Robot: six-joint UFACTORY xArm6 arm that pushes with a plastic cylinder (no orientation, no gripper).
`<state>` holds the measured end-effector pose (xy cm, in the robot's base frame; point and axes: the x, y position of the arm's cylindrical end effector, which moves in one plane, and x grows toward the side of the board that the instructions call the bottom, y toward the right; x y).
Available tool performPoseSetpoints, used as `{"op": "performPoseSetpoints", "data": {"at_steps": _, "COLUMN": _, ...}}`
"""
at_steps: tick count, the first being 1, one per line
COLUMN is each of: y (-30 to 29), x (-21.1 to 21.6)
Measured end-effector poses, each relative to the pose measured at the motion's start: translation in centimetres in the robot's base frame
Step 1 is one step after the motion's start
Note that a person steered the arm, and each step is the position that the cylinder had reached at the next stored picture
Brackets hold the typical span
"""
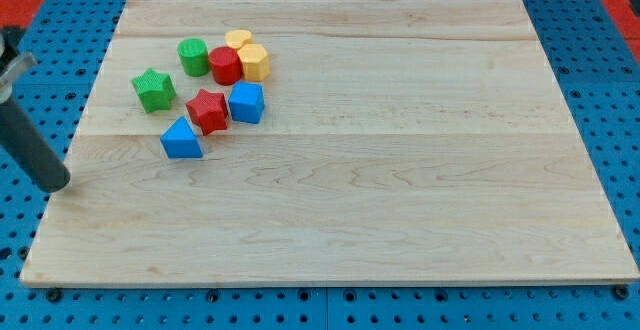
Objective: Move the blue triangle towards the bottom right of the board
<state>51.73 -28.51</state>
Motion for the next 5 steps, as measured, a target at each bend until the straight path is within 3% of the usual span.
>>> {"op": "performPoseSetpoints", "data": {"at_steps": 2, "y": -1.6, "x": -1.0}}
{"op": "performPoseSetpoints", "data": {"at_steps": 3, "y": 4.1, "x": -5.2}}
{"op": "performPoseSetpoints", "data": {"at_steps": 5, "y": 23.6, "x": -5.3}}
